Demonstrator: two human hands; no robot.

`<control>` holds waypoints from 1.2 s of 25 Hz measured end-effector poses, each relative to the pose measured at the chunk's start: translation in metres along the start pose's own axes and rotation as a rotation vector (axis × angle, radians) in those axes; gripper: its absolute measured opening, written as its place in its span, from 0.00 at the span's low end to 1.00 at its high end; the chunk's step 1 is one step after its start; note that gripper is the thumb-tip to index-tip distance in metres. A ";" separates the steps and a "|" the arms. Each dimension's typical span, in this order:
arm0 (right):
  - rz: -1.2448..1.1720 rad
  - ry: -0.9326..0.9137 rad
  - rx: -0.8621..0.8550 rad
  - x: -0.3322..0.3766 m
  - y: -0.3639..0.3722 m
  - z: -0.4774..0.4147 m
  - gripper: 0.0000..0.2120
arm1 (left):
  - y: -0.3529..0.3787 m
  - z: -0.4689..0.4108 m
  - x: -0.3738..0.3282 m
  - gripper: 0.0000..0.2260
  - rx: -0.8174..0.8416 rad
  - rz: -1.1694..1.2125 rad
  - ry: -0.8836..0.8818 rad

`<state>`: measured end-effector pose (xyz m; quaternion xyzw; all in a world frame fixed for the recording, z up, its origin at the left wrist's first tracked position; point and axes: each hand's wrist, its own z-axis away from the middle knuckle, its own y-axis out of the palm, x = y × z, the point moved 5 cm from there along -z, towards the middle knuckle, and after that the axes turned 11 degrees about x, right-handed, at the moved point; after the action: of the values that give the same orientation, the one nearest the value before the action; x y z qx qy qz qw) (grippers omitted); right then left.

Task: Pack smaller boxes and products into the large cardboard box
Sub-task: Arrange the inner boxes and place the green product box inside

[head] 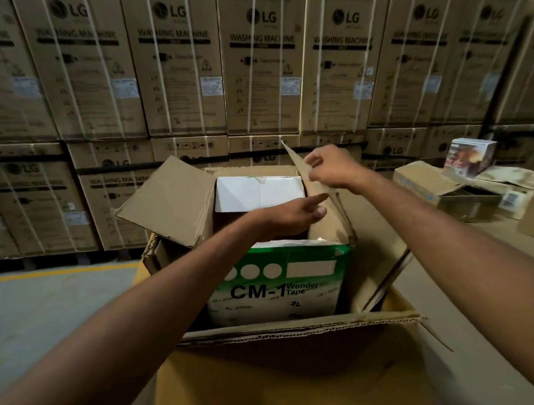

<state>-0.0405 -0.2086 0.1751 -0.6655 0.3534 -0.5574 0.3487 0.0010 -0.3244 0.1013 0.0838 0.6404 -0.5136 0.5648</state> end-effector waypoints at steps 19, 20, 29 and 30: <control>0.287 -0.226 0.410 -0.067 0.063 0.001 0.15 | -0.046 0.003 0.064 0.24 -0.235 -0.430 -0.475; 0.288 -0.220 0.507 -0.063 0.079 -0.001 0.16 | -0.047 0.008 0.084 0.29 -0.173 -0.400 -0.582; 0.224 -0.141 0.720 -0.044 0.135 -0.023 0.18 | -0.055 0.021 0.113 0.33 -0.148 -0.306 -0.651; 0.219 -0.153 0.696 -0.044 0.132 -0.024 0.17 | -0.057 0.022 0.110 0.29 -0.154 -0.338 -0.626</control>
<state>-0.0806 -0.2394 0.0431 -0.5051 0.1849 -0.5521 0.6371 -0.0625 -0.4190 0.0485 -0.2275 0.4780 -0.5505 0.6455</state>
